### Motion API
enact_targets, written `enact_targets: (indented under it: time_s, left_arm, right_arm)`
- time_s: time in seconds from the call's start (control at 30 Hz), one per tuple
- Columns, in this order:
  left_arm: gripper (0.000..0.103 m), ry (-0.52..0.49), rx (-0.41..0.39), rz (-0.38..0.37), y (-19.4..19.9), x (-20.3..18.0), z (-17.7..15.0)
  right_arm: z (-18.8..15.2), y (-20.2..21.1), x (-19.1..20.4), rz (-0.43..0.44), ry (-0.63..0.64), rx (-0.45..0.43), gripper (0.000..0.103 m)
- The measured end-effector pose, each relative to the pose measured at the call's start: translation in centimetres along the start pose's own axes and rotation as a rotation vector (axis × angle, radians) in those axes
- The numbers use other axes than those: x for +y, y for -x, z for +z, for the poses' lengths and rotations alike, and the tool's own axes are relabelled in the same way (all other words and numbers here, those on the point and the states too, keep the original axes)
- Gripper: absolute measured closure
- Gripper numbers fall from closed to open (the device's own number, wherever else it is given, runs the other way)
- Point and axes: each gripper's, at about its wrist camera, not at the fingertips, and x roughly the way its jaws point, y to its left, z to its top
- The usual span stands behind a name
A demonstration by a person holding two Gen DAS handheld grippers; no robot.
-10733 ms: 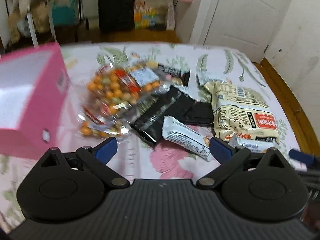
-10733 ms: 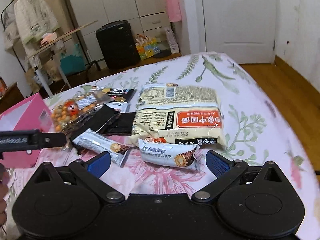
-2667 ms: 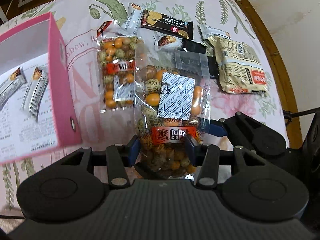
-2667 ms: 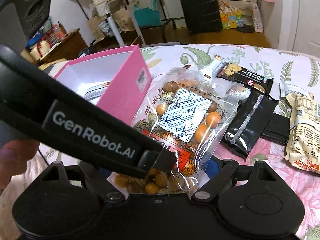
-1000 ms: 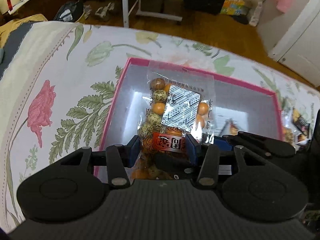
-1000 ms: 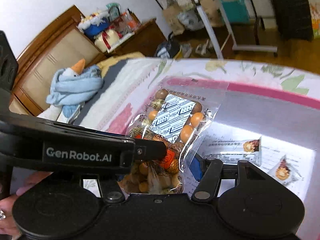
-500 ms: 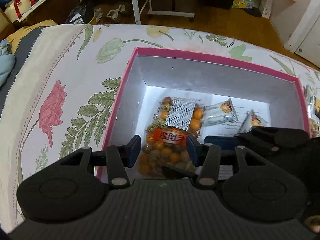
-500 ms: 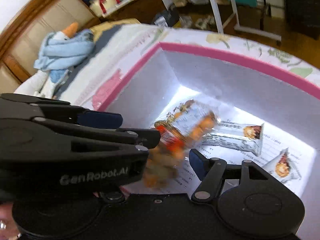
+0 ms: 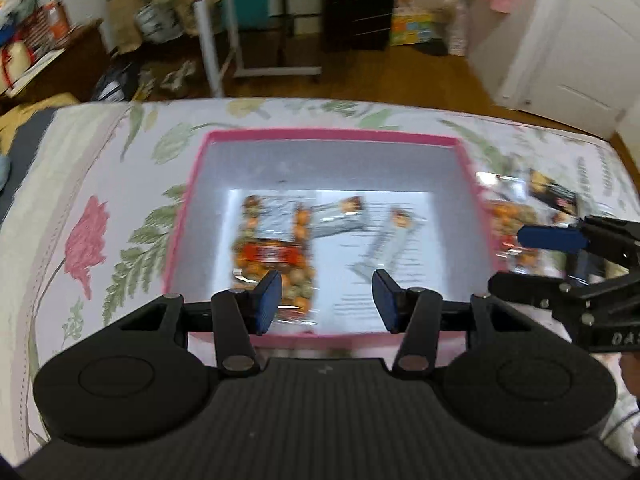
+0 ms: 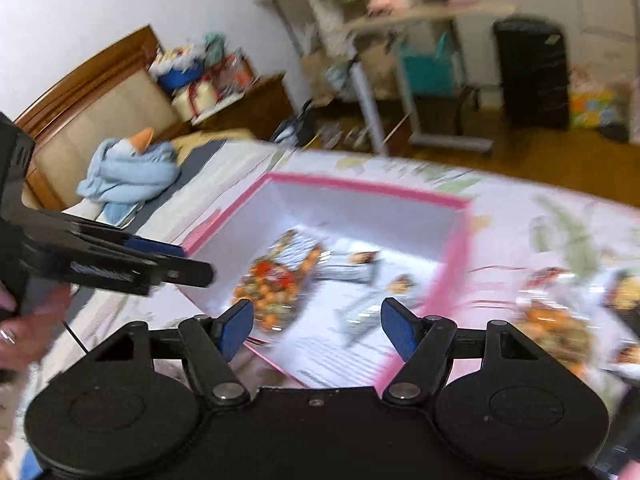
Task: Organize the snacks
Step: 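Lower the peanut bag into the pink box and open the left gripper, then grasp the second clear peanut bag with the left gripper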
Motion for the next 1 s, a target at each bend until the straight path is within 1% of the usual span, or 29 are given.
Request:
enact_targets:
  time_s: [0.1, 0.17, 0.3, 0.37, 0.43, 0.5, 0.63, 0.77, 0.87, 0.9, 1.0]
  left_arm:
    - [0.052, -0.037, -0.015, -0.052, 1.8, -2.3, -0.1]
    - [0.052, -0.061, -0.022, -0.087, 2.5, -4.0, -0.1]
    - [0.052, -0.110, -0.034, -0.155, 2.9, -7.8, -0.4]
    - [0.052, -0.129, -0.035, -0.189, 2.5, -9.6, -0.6]
    - [0.052, -0.146, -0.024, -0.217, 1.5, -11.6, -0.7]
    - [0.052, -0.162, -0.004, -0.249, 0.2, -13.5, -0.8]
    - [0.052, -0.144, 0.044, -0.303, -2.8, -15.9, -1.0]
    - [0.052, -0.110, 0.074, -0.303, -7.1, -18.2, -0.4]
    - [0.052, -0.092, 0.089, -0.277, -10.5, -19.6, 0.4]
    - [0.052, -0.080, 0.095, -0.258, -11.6, -19.9, 0.6]
    - [0.052, -0.054, 0.125, -0.219, -14.3, -20.4, 1.4]
  right_arm:
    - [-1.8, 3.6, -1.5, -0.049, 0.003, -0.039, 0.028]
    - [-2.9, 5.6, -2.6, -0.097, -0.002, -0.059, 0.027]
    - [-5.2, 7.9, -4.5, -0.172, 0.001, -0.071, 0.027]
    - [-6.4, 8.6, -5.1, -0.211, 0.022, -0.077, 0.027]
    - [-7.3, 9.1, -5.5, -0.229, 0.039, -0.082, 0.027]
    - [-7.9, 9.2, -6.1, -0.232, 0.038, -0.088, 0.026]
    - [-8.7, 8.4, -7.6, -0.225, 0.020, -0.101, 0.025]
    - [-9.5, 6.2, -9.5, -0.192, -0.029, -0.091, 0.025]
    - [-10.1, 4.1, -10.9, -0.197, -0.085, -0.099, 0.025]
    - [-10.2, 3.4, -11.6, -0.195, -0.104, -0.102, 0.025]
    - [-10.0, 0.9, -13.2, -0.216, -0.145, -0.071, 0.025]
